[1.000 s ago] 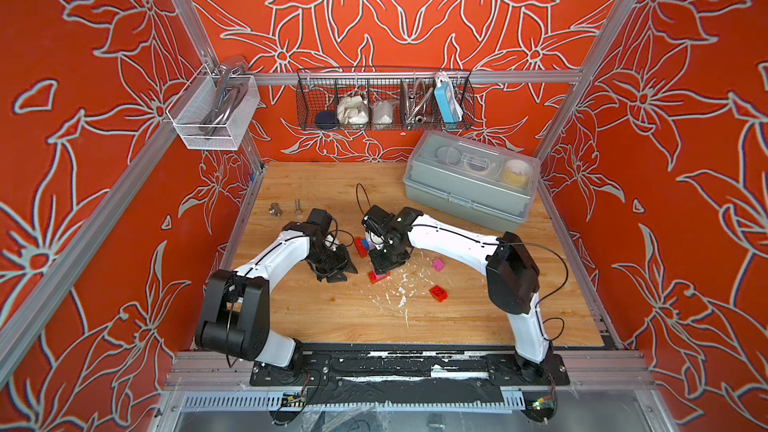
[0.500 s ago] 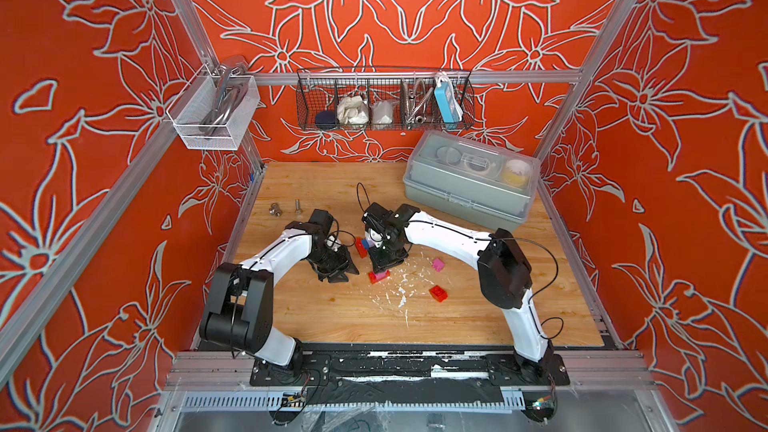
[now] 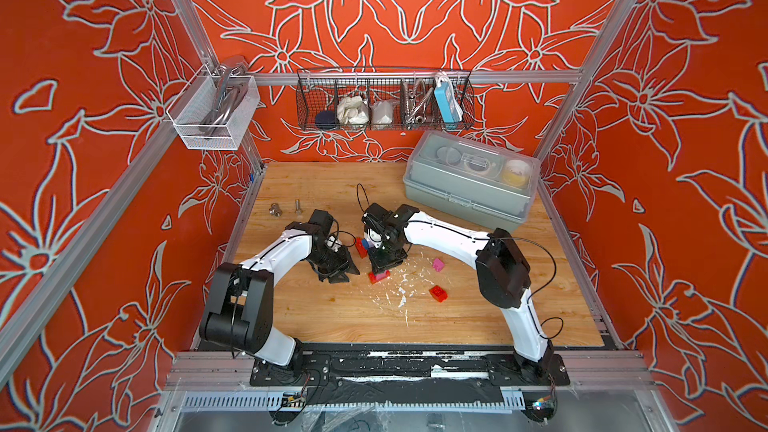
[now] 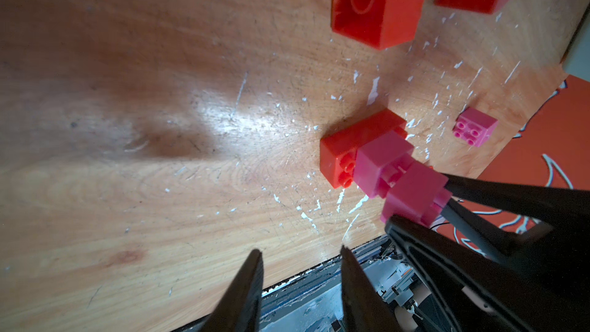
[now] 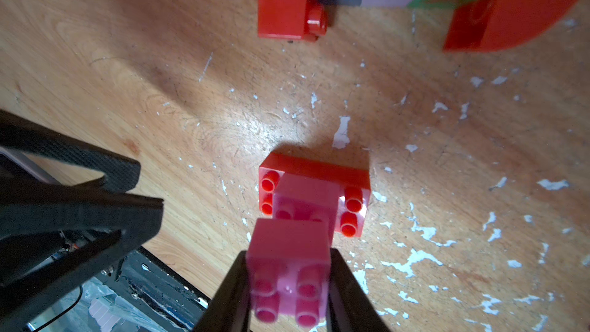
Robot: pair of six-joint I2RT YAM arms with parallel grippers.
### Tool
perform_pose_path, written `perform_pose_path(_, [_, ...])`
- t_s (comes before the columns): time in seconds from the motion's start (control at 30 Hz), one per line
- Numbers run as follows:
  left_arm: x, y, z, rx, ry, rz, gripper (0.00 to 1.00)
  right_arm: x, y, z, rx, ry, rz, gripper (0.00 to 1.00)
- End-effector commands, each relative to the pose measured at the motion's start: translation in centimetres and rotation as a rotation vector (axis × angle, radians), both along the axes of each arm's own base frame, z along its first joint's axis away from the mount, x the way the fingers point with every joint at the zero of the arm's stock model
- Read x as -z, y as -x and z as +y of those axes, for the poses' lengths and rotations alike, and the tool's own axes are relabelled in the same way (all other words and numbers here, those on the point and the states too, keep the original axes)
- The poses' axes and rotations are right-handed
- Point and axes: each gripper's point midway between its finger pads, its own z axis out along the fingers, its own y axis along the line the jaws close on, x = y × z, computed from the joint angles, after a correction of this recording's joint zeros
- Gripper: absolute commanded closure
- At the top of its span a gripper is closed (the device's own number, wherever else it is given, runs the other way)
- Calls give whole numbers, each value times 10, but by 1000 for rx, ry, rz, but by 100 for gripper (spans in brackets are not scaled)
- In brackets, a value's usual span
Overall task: Assemble the number 1 with lego
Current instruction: Assemble the lego brick with the lego brick.
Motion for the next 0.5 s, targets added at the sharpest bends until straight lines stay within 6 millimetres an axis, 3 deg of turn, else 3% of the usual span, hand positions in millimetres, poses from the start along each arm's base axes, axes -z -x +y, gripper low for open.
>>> perform_pose_path(0.0, [0, 6, 1, 3, 7, 5, 60, 22, -2, -6, -13, 58, 10, 63])
perform_pose_path(0.23, [2, 8, 1, 4, 6, 10, 60, 26, -4, -11, -14, 87, -13, 63])
perform_pose_path(0.47, [3, 9, 1, 2, 6, 16, 61, 19, -9, -2, 15, 53, -63, 63])
